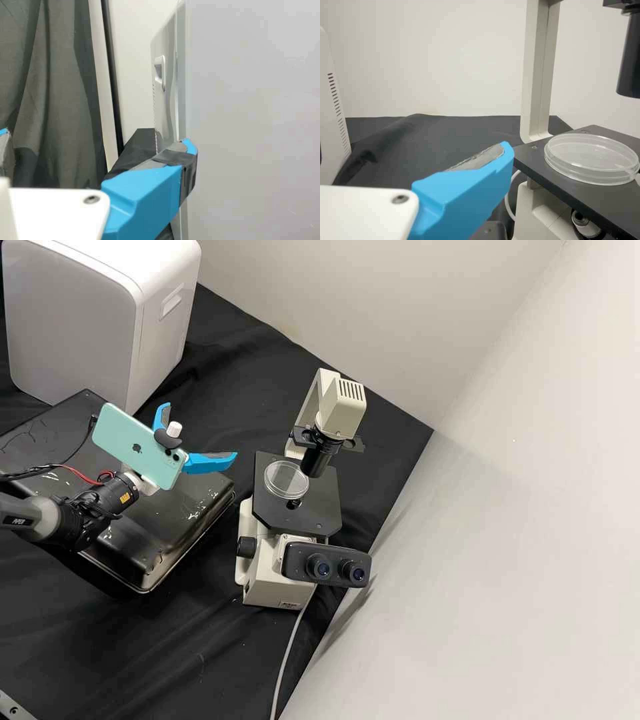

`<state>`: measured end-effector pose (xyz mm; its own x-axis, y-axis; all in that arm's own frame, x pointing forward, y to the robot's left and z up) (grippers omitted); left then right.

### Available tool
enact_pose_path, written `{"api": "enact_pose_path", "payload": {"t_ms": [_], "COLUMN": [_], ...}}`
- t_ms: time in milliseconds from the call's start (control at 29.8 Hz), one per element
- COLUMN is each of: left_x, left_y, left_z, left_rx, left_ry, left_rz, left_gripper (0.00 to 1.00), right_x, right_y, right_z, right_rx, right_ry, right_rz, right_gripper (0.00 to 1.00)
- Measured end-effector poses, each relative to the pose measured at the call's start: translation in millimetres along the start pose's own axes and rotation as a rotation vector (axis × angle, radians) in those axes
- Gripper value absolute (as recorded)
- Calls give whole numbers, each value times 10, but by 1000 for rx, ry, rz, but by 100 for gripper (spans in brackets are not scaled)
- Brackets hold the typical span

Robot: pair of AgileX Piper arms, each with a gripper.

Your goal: Place the petri dish on the bench

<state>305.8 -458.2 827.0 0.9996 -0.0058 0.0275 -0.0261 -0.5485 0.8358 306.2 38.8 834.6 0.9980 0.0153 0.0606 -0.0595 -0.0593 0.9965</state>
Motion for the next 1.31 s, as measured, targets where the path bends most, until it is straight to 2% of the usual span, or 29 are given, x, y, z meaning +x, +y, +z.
{"api": "enact_pose_path", "payload": {"t_ms": [369, 470, 570, 705, 805, 940, 1040, 1174, 1309], "left_x": [0, -29, -109, -260, -360, -446, -450, -376, -357], "left_y": [0, -26, -93, -236, -305, -347, -349, -272, -252], "left_z": [0, 3, 26, 95, 151, 202, 209, 175, 157], "left_rx": [0, 0, 1, 2, 2, -2, 2, -15, -20], "left_ry": [0, -3, -16, -47, -73, -96, -93, -57, -44], "left_rz": [0, -1, -1, -32, -39, -27, -21, 18, 28], "left_gripper": [100, 100, 100, 100, 100, 100, 100, 100, 100], "right_x": [0, 0, 0, 0, 0, 0, 0, 0, 0], "right_y": [0, 0, 0, 0, 0, 0, 0, 0, 0], "right_z": [0, 0, 0, 0, 0, 0, 0, 0, 0], "right_rx": [0, 0, 0, 0, 0, 0, 0, 0, 0], "right_ry": [0, 0, 0, 0, 0, 0, 0, 0, 0], "right_rz": [0, 0, 0, 0, 0, 0, 0, 0, 0], "right_gripper": [100, 100, 100, 100, 100, 100, 100, 100, 100]}}
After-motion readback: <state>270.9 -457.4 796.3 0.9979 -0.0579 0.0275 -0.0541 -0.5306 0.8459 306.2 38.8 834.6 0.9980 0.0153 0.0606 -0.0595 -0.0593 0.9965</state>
